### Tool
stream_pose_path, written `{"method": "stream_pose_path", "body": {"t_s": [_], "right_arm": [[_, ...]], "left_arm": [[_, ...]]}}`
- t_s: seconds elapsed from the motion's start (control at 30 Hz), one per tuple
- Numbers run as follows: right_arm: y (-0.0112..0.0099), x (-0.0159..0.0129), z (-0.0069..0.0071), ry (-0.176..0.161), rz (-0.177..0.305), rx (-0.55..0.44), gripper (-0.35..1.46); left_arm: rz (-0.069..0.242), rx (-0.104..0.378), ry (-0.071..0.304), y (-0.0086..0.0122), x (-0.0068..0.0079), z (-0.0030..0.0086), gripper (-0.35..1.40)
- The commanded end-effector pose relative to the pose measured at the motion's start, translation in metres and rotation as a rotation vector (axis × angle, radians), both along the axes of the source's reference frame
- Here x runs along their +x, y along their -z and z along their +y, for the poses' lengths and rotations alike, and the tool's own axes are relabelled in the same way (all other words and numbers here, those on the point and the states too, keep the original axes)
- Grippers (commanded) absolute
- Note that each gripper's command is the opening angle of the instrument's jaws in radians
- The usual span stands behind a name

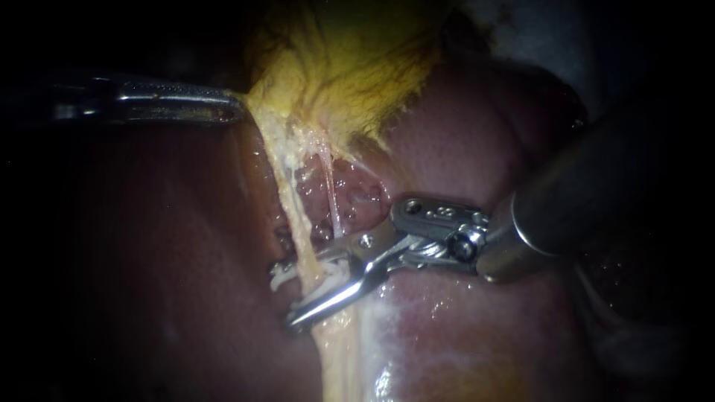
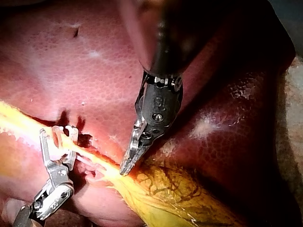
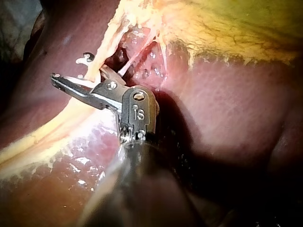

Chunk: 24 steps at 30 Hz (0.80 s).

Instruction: Clipping second clip left tube

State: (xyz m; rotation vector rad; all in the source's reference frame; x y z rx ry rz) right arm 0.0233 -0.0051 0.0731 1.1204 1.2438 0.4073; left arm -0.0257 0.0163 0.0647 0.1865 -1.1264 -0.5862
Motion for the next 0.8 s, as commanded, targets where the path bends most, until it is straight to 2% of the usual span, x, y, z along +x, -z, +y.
{"method": "stream_pose_path", "body": {"t_s": [0.03,0.2,0.37,0.67,0.73,0.8], "right_arm": [[0.0002,0.0000,-0.0001,0.008,0.006,0.001,0.52],[0.0005,-0.0002,-0.0003,0.042,0.024,0.002,0.45],[0.0006,-0.0004,-0.0001,0.049,0.029,0.004,0.29],[0.0008,-0.0005,0.0003,0.047,0.025,0.011,-0.13],[0.0009,-0.0006,0.0003,0.048,0.021,0.023,-0.33],[0.0008,-0.0007,0.0003,0.055,0.001,0.051,-0.35]], "left_arm": [[0.000,0.000,0.000,0.0000,0.0000,0.0000,-0.35],[0.000,0.000,0.000,0.0000,0.0000,0.0000,-0.35],[0.000,0.000,0.000,0.0000,0.0000,0.0000,-0.35],[0.000,0.000,0.000,0.0000,0.0000,0.0000,-0.35],[0.000,0.000,0.000,0.0000,0.0000,0.0000,-0.35],[0.000,0.000,0.000,0.0000,0.0000,0.0000,-0.35]]}}
